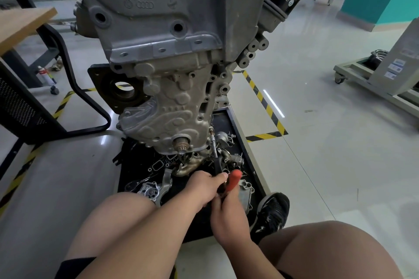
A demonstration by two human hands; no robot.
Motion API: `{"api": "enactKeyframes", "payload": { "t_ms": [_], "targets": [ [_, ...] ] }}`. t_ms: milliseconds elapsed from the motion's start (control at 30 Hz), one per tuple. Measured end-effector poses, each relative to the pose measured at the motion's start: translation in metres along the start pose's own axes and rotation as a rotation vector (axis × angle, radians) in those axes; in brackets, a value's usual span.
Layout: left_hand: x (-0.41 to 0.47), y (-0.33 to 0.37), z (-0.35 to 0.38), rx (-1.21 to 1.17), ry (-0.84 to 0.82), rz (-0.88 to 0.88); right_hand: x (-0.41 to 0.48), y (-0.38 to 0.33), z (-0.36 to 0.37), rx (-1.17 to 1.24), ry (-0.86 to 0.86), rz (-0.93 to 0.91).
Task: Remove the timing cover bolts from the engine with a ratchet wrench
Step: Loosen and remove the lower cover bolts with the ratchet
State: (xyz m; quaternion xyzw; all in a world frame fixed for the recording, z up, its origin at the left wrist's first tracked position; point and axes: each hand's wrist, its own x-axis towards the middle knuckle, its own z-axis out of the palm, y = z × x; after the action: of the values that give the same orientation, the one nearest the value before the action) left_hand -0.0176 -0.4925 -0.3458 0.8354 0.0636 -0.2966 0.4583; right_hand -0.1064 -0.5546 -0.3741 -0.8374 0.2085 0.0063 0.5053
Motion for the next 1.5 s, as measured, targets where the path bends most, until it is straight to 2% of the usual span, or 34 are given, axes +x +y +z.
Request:
{"api": "enactKeyframes", "payload": {
  "t_ms": [67, 167, 367, 467, 600, 667, 733, 767, 900, 967, 1100, 1267, 1333, 1500],
  "targets": [
    [-0.001, 0.000, -0.001, 0.025, -0.008, -0.011, 0.002, -0.003, 0.003, 0.203, 0.020, 0.055],
    [-0.003, -0.002, -0.004, 0.054, -0.008, -0.008, 0.010, -0.002, 0.003, 0.350, 0.086, 0.149],
    [-0.008, -0.003, -0.009, -0.145, -0.060, -0.095, 0.024, -0.002, -0.001, 0.620, 0.157, 0.348],
    [-0.010, -0.005, -0.018, -0.184, -0.072, -0.123, 0.023, -0.008, -0.002, 0.822, 0.055, 0.435],
    [-0.013, -0.012, -0.030, -0.150, -0.070, -0.113, 0.026, -0.013, -0.009, 1.331, -0.189, 0.595],
    [-0.014, -0.015, -0.034, -0.138, -0.076, -0.113, 0.026, -0.012, -0.010, 1.389, -0.233, 0.616],
    [-0.016, -0.018, -0.037, -0.128, -0.079, -0.111, 0.025, -0.011, -0.009, 1.274, -0.220, 0.588],
    [-0.018, -0.018, -0.039, -0.124, -0.081, -0.108, 0.025, -0.011, -0.008, 1.123, -0.177, 0.530],
    [-0.023, -0.021, -0.049, -0.115, -0.070, -0.092, 0.022, -0.014, -0.003, 0.180, 0.029, 0.123],
    [-0.026, -0.023, -0.054, -0.119, -0.055, -0.089, 0.023, -0.016, -0.001, -0.086, 0.078, 0.027],
    [-0.030, -0.025, -0.062, -0.125, -0.024, -0.079, 0.024, -0.016, 0.002, -0.139, 0.165, -0.025],
    [-0.030, -0.030, -0.061, -0.082, -0.026, -0.060, 0.024, -0.015, -0.002, -0.424, 0.135, -0.129],
    [-0.028, -0.032, -0.056, -0.058, -0.040, -0.045, 0.024, -0.016, -0.002, -0.331, 0.138, -0.144],
    [-0.016, -0.034, -0.036, -0.023, -0.041, -0.046, 0.028, -0.021, 0.000, 0.270, 0.229, 0.003]
  ]
}}
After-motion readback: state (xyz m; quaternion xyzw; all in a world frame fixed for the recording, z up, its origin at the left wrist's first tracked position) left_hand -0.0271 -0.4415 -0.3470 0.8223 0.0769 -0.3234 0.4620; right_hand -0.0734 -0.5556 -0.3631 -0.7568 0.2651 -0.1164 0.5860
